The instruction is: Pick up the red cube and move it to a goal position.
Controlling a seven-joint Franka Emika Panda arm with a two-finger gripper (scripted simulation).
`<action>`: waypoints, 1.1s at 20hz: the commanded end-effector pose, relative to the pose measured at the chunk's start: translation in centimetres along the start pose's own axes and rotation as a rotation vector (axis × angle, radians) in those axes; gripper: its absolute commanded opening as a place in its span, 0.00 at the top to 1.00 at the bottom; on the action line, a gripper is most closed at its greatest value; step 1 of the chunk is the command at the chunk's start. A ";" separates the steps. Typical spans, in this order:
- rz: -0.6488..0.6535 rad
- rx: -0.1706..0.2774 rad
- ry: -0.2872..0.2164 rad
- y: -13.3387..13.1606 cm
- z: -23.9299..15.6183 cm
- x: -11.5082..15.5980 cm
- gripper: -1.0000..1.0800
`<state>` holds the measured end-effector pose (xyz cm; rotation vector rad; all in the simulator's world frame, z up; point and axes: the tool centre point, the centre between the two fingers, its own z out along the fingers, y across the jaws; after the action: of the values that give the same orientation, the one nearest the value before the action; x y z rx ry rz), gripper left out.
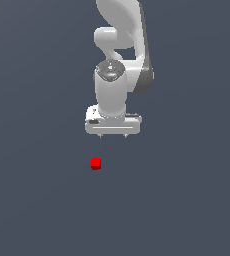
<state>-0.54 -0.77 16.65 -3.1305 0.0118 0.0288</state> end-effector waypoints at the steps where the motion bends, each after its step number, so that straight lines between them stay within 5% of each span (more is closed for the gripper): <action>1: 0.000 0.000 0.000 0.0 0.0 0.0 0.04; 10: -0.006 -0.002 0.003 1.2 2.1 0.8 0.04; 22: -0.029 -0.008 0.012 5.7 10.1 3.9 0.04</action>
<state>2.74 -5.81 7.56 -3.1378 -0.0280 0.0126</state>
